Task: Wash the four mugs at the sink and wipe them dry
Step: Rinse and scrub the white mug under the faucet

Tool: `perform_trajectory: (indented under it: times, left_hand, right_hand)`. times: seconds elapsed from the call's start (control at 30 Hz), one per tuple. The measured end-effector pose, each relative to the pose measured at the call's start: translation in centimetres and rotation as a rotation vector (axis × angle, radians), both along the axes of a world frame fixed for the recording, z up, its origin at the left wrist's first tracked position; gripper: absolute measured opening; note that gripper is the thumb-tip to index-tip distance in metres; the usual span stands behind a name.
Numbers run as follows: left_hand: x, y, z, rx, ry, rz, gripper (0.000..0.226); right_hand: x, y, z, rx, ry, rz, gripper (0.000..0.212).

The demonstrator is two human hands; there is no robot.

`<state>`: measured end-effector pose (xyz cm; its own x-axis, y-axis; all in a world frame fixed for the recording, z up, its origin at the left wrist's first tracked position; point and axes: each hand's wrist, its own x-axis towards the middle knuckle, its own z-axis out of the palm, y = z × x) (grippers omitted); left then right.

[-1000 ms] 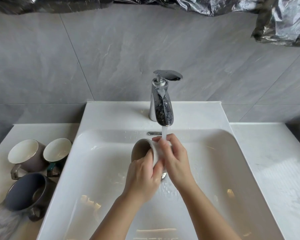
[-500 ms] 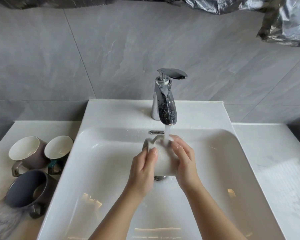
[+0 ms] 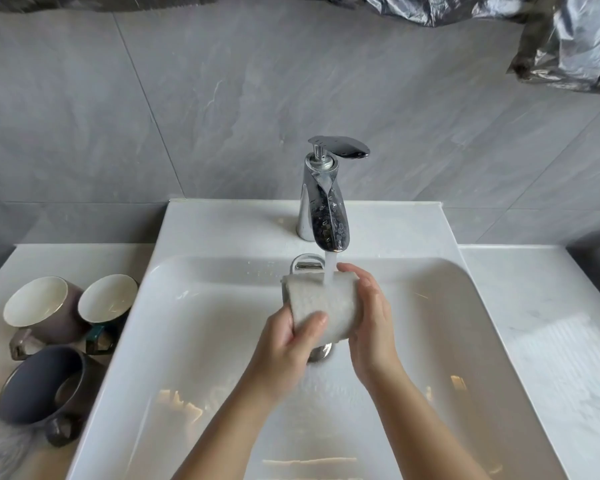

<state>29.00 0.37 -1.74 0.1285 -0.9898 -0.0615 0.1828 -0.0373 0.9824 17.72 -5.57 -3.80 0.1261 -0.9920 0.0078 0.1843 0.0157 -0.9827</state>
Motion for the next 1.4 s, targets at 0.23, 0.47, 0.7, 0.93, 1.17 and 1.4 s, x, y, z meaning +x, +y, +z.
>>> perform_trajectory:
  times: [0.23, 0.47, 0.7, 0.93, 1.17, 1.4]
  left_hand:
    - [0.2, -1.5, 0.3, 0.093, 0.201, 0.223, 0.036]
    - [-0.4, -1.0, 0.3, -0.003, -0.017, 0.16, 0.025]
    - [-0.5, -1.8, 0.4, 0.146, 0.235, 0.092, 0.04]
    - [-0.4, -2.2, 1.1, 0.246, 0.282, 0.336, 0.037]
    - [1.4, -2.1, 0.5, 0.383, 0.472, 0.518, 0.04]
    - [1.0, -2.2, -0.3, 0.451, 0.505, 0.532, 0.043]
  right_hand:
    - [0.0, 0.9, 0.4, -0.173, 0.248, 0.115, 0.05]
    - [-0.1, 0.5, 0.0, -0.093, 0.17, 0.109, 0.054]
    - [-0.7, 0.4, 0.4, -0.135, 0.132, 0.042, 0.049]
    - [-0.6, 0.6, 0.6, -0.052, 0.127, 0.172, 0.051]
    - [-0.5, 0.3, 1.2, 0.1, -0.036, 0.313, 0.047]
    - [0.1, 0.0, 1.2, 0.212, 0.021, 0.155, 0.022]
